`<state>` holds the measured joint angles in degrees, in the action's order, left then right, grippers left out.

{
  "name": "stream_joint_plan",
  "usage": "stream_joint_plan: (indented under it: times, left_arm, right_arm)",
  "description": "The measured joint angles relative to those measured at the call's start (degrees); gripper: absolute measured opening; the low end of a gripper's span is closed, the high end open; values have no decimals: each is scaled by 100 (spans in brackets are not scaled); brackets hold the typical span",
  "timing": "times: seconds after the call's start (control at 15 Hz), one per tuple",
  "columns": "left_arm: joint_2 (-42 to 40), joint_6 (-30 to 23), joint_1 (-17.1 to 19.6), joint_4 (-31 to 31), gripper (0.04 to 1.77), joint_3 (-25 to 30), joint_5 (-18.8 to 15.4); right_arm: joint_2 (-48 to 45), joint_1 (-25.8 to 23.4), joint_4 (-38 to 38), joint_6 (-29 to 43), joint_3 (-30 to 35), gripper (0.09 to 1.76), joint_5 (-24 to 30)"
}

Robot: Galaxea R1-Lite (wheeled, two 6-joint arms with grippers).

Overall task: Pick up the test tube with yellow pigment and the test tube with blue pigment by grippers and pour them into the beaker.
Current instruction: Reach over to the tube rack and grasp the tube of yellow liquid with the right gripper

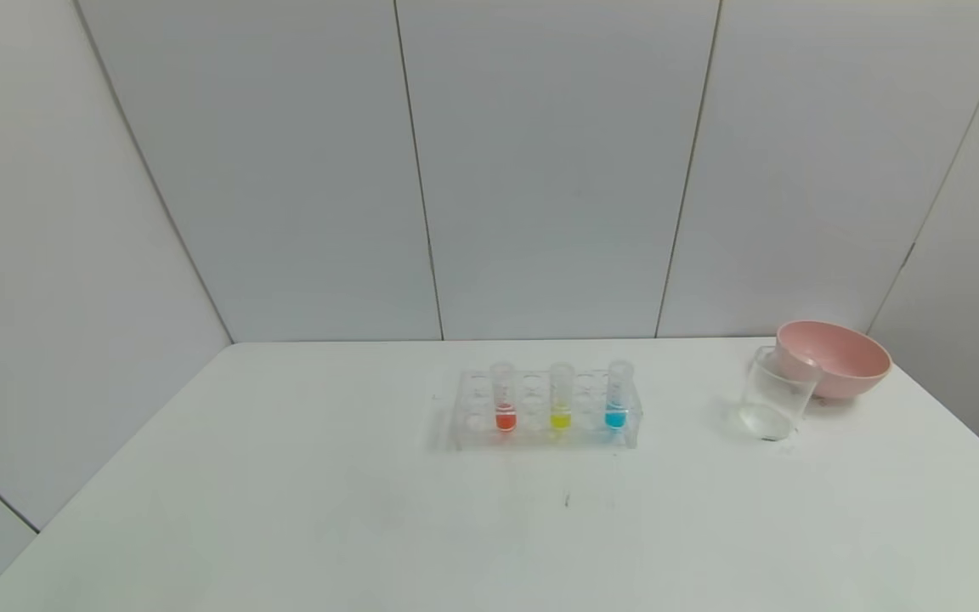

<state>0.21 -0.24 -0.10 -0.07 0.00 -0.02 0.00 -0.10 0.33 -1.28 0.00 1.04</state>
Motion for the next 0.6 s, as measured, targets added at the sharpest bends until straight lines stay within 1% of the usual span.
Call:
stream_joint_plan:
  times: [0.6]
  left_arm:
    - [0, 0, 0, 0, 176, 0, 2]
  right_arm:
    - [0, 0, -4, 9, 0, 171, 0]
